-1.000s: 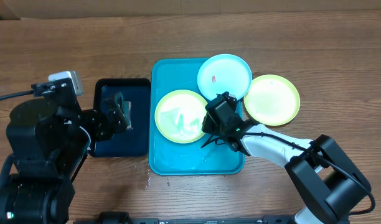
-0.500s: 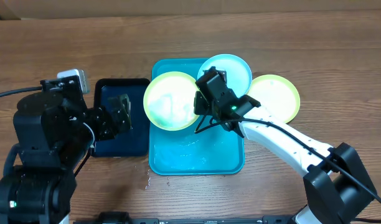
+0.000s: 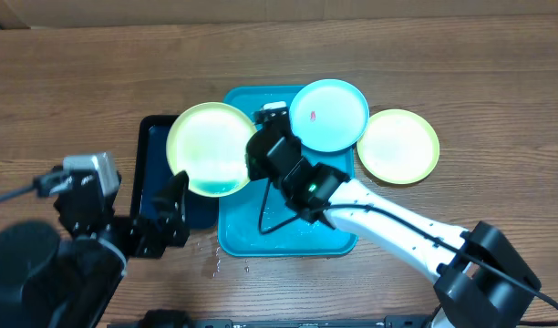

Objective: Clean dirty plates on tray and stack at the side

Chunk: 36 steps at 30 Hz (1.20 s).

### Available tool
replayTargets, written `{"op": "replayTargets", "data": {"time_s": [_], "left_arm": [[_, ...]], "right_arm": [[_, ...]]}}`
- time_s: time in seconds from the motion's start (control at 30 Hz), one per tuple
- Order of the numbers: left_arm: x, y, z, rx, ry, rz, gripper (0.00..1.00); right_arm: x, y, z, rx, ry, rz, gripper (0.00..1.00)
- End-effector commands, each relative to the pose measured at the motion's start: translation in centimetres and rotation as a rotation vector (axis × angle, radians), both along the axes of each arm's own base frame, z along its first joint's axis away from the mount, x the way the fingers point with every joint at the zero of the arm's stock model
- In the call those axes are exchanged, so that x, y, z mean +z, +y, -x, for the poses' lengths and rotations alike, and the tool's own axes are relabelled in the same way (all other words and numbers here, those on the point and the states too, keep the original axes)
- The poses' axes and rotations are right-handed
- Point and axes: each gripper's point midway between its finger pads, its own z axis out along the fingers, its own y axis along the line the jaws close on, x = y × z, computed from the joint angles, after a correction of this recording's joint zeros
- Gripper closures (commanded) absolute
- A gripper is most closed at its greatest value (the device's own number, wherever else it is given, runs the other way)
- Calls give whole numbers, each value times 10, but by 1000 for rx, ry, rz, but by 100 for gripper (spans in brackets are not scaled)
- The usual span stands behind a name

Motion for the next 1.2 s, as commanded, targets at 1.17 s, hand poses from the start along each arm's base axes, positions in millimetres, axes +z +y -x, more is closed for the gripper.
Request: {"op": "replayTargets", "data": {"time_s": [1.17], "left_arm": [[-33, -1, 30, -11, 158, -4, 0]], "right_arm": [[183, 45, -11, 175, -896, 192, 96]]}}
